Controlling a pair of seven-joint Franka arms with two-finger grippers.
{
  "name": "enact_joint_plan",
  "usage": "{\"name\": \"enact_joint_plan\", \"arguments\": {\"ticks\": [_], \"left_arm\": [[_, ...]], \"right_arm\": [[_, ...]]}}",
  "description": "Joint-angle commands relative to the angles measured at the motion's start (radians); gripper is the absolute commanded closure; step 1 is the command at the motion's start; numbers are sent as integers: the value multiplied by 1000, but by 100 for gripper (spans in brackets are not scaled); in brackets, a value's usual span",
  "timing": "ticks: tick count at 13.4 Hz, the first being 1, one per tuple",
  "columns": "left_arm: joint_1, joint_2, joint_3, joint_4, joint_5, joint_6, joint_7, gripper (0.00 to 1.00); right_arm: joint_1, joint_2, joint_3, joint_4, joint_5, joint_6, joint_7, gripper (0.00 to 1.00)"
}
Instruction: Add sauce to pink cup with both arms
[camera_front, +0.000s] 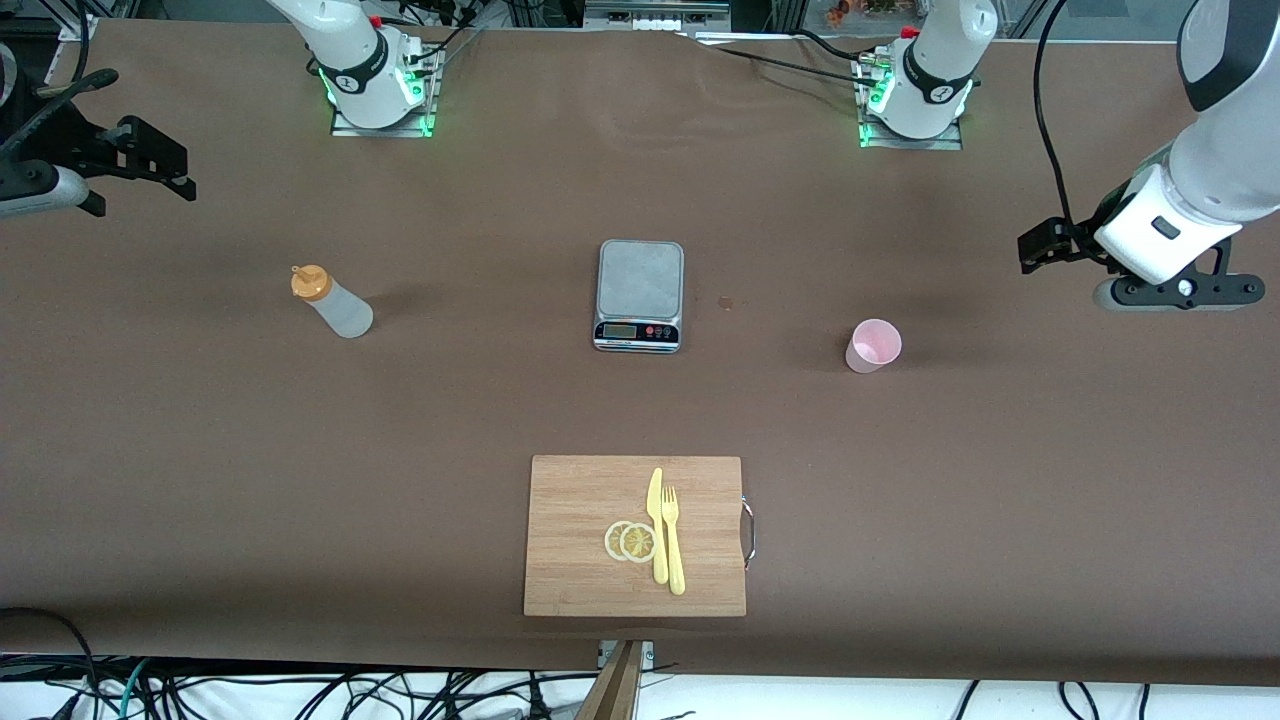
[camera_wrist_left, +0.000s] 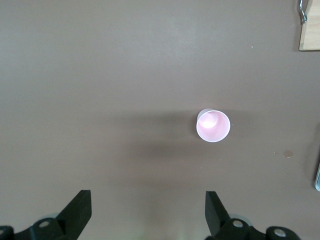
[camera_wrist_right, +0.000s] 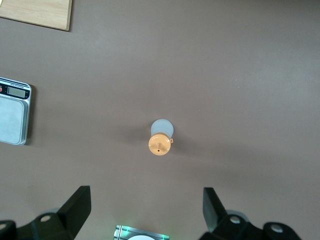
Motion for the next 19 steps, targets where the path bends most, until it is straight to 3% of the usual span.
{"name": "enact_joint_plan", "arguments": {"ticks": [1,6,10,14,19], "left_arm": [[-7,70,4,21,-76,-10,11,0],[-24,115,3,12,-81,11,39,0],[-1,160,3,-72,-96,98,143,0],[-6,161,1,-262,-96,334,146,0],[-21,199,-37,-428,-96,624,142,0]], "right_arm": [[7,-8,-12,12,14,-23,-13,1],[7,-10,-21,12,14,-23,-13,1],[5,-10,-21,12,14,-23,-13,1],[7,-10,-22,12,14,-23,-13,1],[7,-10,-21,12,16,-20,-11,1]]}}
